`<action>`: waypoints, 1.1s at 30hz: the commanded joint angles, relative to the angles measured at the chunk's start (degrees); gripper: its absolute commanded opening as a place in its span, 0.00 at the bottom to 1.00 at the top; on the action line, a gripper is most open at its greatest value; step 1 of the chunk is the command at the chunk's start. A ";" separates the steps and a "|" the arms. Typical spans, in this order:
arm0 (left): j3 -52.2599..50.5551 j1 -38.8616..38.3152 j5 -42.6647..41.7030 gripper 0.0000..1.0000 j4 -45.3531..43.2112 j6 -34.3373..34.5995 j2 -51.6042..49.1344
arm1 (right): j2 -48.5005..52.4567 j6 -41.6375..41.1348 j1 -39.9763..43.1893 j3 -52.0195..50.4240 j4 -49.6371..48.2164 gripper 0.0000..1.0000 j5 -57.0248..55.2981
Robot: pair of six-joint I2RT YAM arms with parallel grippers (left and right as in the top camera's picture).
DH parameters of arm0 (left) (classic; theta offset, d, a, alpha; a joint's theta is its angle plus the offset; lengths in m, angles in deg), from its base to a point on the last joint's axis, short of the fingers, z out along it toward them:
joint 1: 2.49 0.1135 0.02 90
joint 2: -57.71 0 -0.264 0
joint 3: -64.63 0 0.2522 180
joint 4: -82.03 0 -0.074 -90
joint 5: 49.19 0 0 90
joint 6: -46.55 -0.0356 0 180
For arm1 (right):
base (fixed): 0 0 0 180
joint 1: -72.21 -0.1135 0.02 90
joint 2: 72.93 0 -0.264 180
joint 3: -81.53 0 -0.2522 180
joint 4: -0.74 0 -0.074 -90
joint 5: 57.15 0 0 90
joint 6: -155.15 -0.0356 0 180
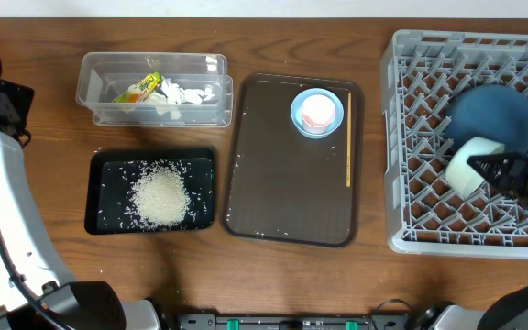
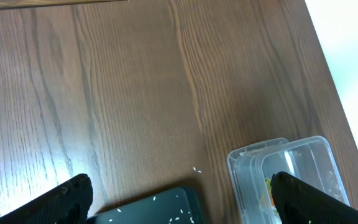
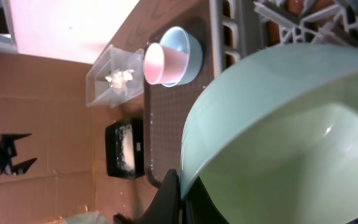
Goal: Sort waste into correct bins and load items into the dishwasher rack
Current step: 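Carry the teal bowl right and set it in the dish rack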
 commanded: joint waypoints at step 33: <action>-0.17 0.11 0.35 0.93 0.00 0.07 0.00 | 3.43 -13.75 1.97 -6.47 -8.55 0.04 -16.98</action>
